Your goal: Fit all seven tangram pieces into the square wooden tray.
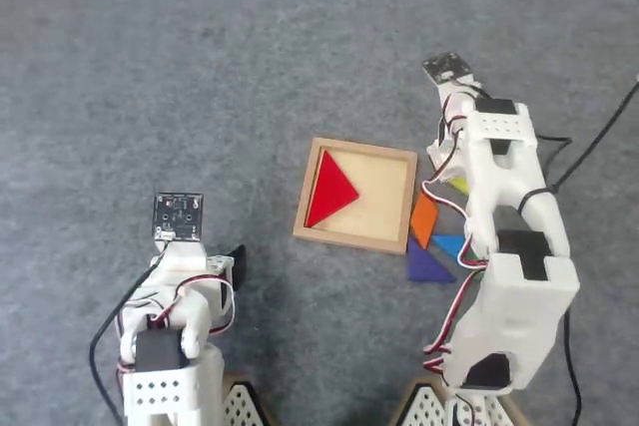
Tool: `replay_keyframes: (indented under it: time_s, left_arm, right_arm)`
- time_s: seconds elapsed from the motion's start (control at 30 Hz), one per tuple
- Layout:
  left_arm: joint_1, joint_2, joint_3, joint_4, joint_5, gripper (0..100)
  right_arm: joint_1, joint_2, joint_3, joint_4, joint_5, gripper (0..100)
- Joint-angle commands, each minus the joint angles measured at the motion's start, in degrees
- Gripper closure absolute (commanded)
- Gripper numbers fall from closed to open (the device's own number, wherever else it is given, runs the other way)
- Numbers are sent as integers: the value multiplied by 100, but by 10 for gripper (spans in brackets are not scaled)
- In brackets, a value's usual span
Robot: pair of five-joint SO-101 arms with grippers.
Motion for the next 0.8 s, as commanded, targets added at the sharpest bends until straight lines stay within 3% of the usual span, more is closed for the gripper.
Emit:
replay_keyframes:
  time_s: [0.0, 0.57, 0.77]
  left_arm:
    - [-26, -62, -66, -123, 62, 760]
    - [-26, -62, -66, -123, 62, 760]
    - [-26, -62, -66, -123, 62, 760]
  right_arm:
    - [-66, -66, -299, 48, 9, 608]
    - [-198, 611, -695, 13, -132, 611]
    - [-145, 1182, -1363, 48, -1152, 611]
